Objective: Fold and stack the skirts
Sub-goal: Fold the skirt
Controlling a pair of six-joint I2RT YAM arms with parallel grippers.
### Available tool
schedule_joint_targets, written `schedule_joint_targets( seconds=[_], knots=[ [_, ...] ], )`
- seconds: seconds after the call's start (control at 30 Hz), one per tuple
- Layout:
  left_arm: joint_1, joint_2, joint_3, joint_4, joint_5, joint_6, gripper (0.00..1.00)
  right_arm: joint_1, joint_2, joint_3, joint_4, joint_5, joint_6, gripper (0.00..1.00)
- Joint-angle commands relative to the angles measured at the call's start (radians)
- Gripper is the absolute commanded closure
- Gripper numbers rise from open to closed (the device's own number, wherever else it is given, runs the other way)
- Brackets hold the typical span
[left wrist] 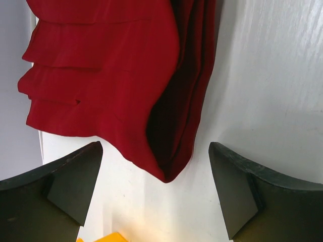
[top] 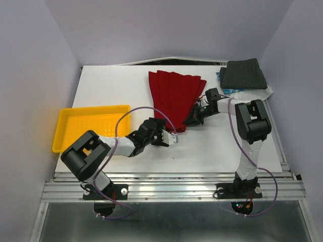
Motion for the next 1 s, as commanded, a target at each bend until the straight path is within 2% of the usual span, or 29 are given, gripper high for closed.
schedule_joint_targets(
  seconds=[0.0, 0.4, 0.63, 0.67, 0.7, 0.77, 0.9, 0.93, 0.97],
  knots=[
    [-0.013, 0.012, 0.041, 0.074, 0.049, 0.015, 0.01, -0.016, -0.014, 0.027, -0.019, -0.092, 0.068, 0.99],
    [-0.023, 0.114, 0.114, 0.091, -0.017, 0.027, 0.02, -0.025, -0.035, 0.000, -0.007, -0.191, 0.134, 0.99],
    [-0.023, 0.107, 0.121, 0.091, -0.037, -0.005, 0.31, -0.025, -0.052, -0.025, -0.008, -0.218, 0.143, 0.99],
    [-0.025, 0.098, 0.118, 0.090, -0.039, -0.017, 0.37, -0.035, -0.052, -0.026, -0.008, -0.217, 0.140, 0.99],
    [-0.023, 0.075, 0.113, 0.088, -0.037, -0.020, 0.47, -0.035, -0.051, -0.029, -0.007, -0.218, 0.140, 0.99],
    [-0.023, 0.049, 0.110, 0.065, -0.037, -0.025, 0.57, -0.035, -0.051, -0.032, -0.007, -0.223, 0.140, 0.99],
    [-0.025, 0.009, 0.139, 0.013, -0.068, -0.054, 0.97, -0.035, -0.054, -0.045, -0.008, -0.232, 0.128, 0.99],
    [-0.025, 0.006, 0.150, -0.031, -0.068, -0.056, 1.00, -0.035, -0.058, -0.045, -0.010, -0.232, 0.109, 0.96],
    [-0.023, 0.003, 0.161, -0.060, -0.059, -0.056, 1.00, -0.035, -0.061, -0.043, -0.011, -0.232, 0.094, 0.89]
  ],
)
